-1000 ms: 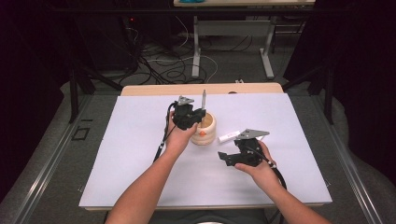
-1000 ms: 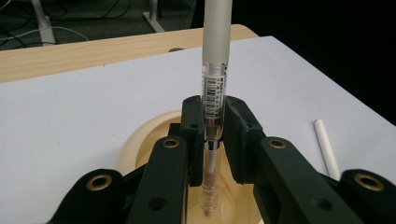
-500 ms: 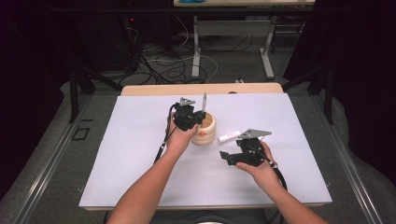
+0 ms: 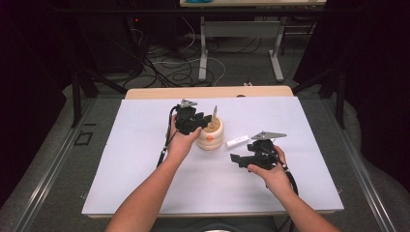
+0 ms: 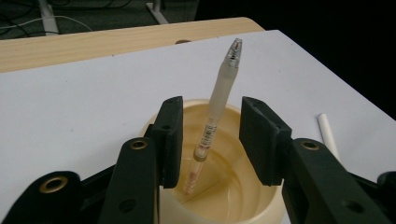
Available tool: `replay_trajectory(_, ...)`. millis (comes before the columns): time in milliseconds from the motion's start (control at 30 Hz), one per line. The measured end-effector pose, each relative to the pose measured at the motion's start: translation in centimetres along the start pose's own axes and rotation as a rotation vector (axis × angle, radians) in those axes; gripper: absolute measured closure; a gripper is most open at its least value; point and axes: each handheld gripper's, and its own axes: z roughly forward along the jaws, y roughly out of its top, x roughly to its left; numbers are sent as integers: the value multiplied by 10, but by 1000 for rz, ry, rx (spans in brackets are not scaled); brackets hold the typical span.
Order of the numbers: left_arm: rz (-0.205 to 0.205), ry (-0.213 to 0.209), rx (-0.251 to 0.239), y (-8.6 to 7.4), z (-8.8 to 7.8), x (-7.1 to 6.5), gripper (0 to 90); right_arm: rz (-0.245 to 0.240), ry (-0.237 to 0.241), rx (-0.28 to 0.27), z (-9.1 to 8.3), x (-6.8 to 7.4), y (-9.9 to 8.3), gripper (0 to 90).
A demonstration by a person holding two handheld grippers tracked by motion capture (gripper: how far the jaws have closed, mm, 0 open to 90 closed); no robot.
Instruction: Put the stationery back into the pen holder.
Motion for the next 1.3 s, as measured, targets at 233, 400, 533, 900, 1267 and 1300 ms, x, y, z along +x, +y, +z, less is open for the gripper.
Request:
replay_trajectory(233, 9, -14, -16, 0, -10, 0, 516, 87, -30, -25, -9, -12, 6, 152)
replay_trajectory(400, 19, -22, -22, -2, -15, 0, 459, 150, -32, -29, -14, -23, 9, 122)
replay_trajectory(533, 16, -32, -20, -3, -22, 0, 433, 181, -37, -32, -15, -30, 11, 65)
replay_trajectory(900, 96, -47, -7, -6, -39, -6, 356, 215, -83, -45, -16, -40, 19, 29)
replay_trajectory(1267, 96, -118, 13, -19, -39, -21, 280, 168, -114, -91, -25, -48, 17, 105)
replay_trajectory(1300, 99, -119, 8, -20, -37, -23, 260, 151, -119, -100, -26, -49, 17, 117)
